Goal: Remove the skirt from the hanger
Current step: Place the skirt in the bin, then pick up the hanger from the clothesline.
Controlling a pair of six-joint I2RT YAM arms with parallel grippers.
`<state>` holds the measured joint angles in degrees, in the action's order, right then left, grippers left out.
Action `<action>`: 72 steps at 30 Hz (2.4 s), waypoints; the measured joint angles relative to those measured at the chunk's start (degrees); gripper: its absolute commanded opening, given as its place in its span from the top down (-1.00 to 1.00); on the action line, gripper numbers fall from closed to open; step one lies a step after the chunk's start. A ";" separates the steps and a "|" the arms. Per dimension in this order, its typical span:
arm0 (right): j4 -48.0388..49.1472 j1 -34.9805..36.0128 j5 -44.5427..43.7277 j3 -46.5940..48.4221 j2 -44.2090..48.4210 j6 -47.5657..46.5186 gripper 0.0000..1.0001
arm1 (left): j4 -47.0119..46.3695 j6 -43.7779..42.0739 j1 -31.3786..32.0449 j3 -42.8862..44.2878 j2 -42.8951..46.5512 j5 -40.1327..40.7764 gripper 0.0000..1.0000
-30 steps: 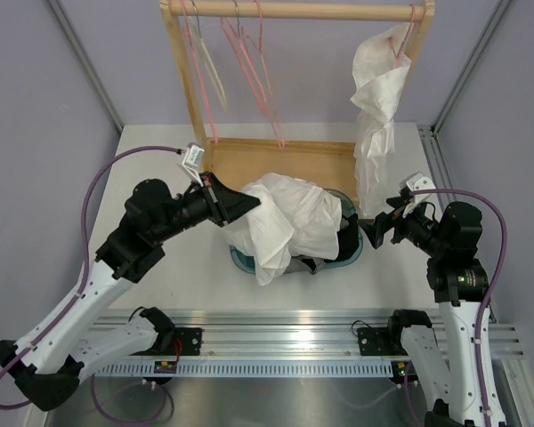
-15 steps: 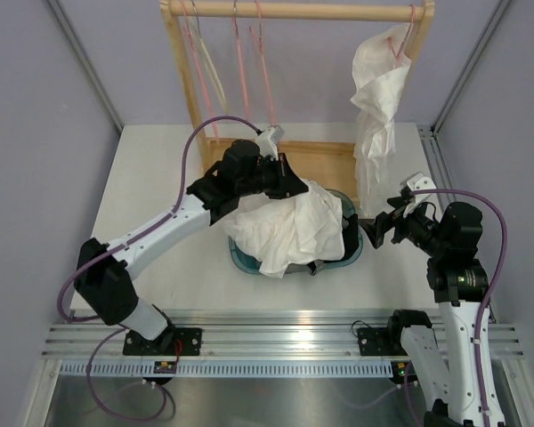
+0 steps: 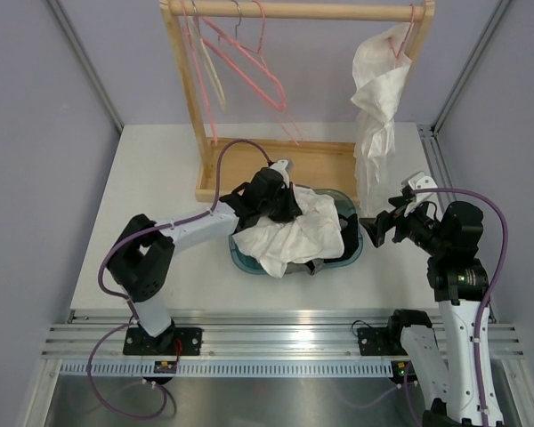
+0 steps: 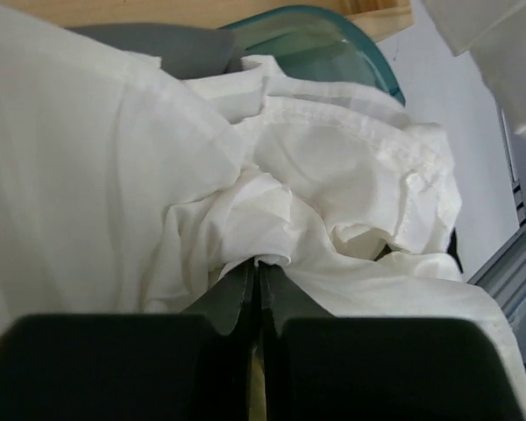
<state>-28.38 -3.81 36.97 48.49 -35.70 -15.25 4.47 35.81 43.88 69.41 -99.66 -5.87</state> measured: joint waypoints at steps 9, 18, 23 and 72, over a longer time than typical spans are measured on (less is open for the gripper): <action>-6.38 -0.85 9.66 1.53 1.29 -5.86 -0.99 | -0.87 -2.16 0.11 -1.62 3.50 -0.26 -0.42; -29.07 -0.85 19.74 28.13 -8.24 -20.15 -0.99 | -0.72 -7.21 0.15 -0.98 19.56 -3.52 -0.93; -32.17 -0.85 20.57 39.63 -12.41 -18.71 -0.99 | -1.29 -10.78 0.15 -2.34 26.75 -7.21 -0.98; 0.39 12.24 -41.90 67.63 -55.23 24.41 -0.36 | 19.89 -39.01 0.15 -31.69 67.47 19.61 -0.98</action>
<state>-27.99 8.43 -4.93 116.11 -90.94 9.17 24.36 -3.20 44.03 37.71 -32.18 13.74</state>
